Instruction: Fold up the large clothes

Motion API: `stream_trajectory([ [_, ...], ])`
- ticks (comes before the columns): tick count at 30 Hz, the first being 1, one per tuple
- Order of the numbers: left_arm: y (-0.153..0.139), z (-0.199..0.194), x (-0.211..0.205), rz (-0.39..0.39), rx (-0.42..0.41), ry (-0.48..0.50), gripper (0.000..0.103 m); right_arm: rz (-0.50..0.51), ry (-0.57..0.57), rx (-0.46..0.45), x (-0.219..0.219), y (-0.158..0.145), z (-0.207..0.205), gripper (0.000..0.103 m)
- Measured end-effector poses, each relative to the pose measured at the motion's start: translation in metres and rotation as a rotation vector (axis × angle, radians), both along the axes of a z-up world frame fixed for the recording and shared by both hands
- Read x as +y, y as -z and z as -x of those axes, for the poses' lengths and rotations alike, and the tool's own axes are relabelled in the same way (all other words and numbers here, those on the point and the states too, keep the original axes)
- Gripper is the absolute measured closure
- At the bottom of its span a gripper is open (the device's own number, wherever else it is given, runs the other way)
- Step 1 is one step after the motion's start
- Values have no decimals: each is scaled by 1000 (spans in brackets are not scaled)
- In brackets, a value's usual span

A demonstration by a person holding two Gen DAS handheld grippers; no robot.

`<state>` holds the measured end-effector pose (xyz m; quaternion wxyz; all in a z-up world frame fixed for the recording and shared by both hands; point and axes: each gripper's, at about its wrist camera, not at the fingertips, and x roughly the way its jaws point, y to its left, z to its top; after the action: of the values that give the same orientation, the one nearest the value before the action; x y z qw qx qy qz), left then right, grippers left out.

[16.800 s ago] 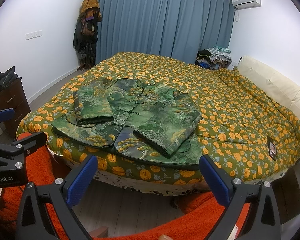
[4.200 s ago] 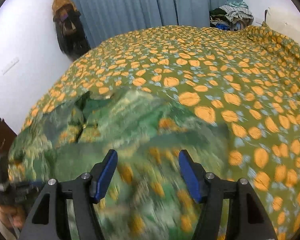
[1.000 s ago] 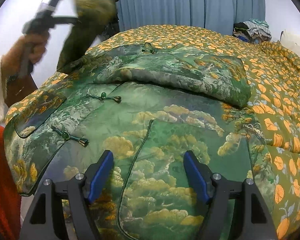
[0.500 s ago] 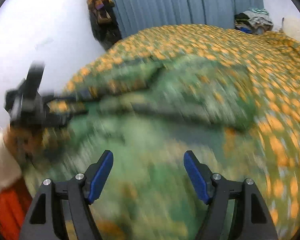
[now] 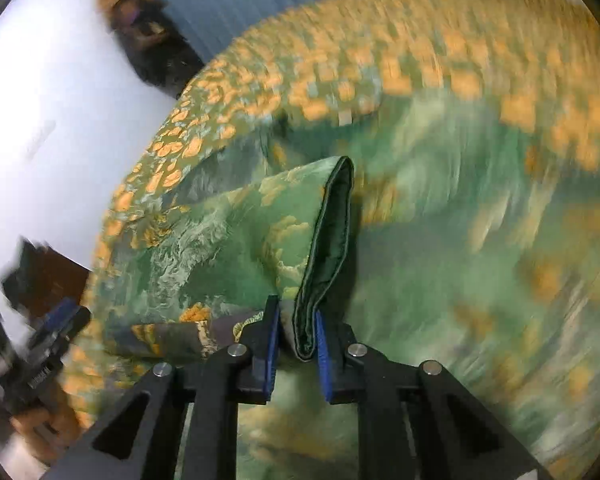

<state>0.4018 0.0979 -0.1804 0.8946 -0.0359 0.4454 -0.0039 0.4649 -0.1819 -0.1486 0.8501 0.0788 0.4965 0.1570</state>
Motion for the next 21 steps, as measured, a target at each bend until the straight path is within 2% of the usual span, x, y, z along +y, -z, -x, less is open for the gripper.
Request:
stream_trajectory([
  [2,24,-6,-1,-19,104,9,18,82,-36,61,8,19,-3,68],
  [3,26,-4,-3,-37,105,15,18,79,-48,77,6,24,-2,63],
  [4,21,1,-3,-48,88,24,18,70,-49,64,4,22,1,63],
  [5,12,5,-3,-46,74,27,18,72,-46,39,2,16,3,63],
  [7,-7,11,-2,-12,29,39,18,97,-44,-71,0,-8,12,61],
  [9,-22,6,-3,5,-14,37,15,97,-91,-178,8,-34,13,59],
  [12,-29,-17,-4,26,-49,10,14,90,-184,-235,33,-47,-2,59],
  [14,-23,-38,-5,42,-58,-22,14,94,-201,-244,48,-43,-17,59],
  [17,4,-68,1,27,-66,-87,14,105,-185,-205,67,-12,-41,59],
  [20,56,-84,6,5,17,-91,11,145,-182,-44,73,51,-60,59],
  [21,62,-83,6,2,1,-90,10,129,-185,-42,71,64,-60,59],
])
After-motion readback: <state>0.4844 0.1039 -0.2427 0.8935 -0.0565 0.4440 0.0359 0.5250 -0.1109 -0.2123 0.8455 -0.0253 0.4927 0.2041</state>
